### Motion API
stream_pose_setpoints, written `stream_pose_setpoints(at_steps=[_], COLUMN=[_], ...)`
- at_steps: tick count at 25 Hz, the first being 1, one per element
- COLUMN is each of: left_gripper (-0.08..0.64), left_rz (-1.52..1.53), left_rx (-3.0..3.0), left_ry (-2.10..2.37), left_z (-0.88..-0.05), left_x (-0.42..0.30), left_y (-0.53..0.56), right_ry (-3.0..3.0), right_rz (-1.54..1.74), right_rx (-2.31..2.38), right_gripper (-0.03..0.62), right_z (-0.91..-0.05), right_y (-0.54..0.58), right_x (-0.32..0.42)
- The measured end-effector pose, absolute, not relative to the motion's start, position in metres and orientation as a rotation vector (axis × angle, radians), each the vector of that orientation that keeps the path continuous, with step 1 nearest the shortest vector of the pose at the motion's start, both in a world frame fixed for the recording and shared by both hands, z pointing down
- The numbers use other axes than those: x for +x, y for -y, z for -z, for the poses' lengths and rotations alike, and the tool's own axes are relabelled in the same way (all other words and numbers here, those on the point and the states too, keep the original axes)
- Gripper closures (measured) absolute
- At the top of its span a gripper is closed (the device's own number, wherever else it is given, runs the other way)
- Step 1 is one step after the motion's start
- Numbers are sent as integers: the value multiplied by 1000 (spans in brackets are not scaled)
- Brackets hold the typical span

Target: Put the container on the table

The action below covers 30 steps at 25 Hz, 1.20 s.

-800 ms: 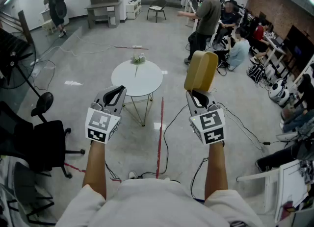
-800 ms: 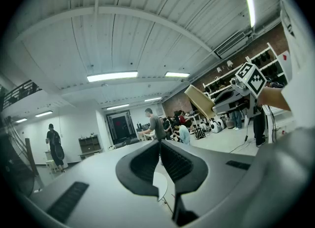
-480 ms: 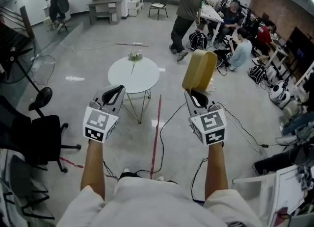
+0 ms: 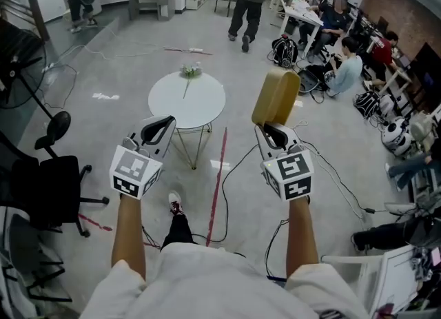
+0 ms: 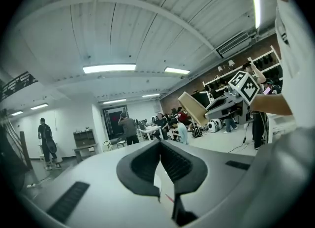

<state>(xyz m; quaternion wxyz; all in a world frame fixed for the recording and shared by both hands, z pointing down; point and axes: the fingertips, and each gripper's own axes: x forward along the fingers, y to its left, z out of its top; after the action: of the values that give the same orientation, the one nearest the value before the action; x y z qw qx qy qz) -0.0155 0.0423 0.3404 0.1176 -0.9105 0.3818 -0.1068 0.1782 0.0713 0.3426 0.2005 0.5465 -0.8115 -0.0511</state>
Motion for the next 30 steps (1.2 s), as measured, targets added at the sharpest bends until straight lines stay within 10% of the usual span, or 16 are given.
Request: stream_pose_setpoints(at_steps=[14, 30], left_gripper=[540, 540], left_rz=[317, 551], left_rx=[-2717, -2854], left_ry=[-1080, -1323], left_z=[-348, -492], left_x=[-61, -90], left_y=[234, 388], right_ry=[2187, 2076], right_rz=[23, -298], right_rx=[1589, 1142], right_gripper=[561, 554], right_z=[-357, -578], right_y=[193, 384], right_x=[154, 107])
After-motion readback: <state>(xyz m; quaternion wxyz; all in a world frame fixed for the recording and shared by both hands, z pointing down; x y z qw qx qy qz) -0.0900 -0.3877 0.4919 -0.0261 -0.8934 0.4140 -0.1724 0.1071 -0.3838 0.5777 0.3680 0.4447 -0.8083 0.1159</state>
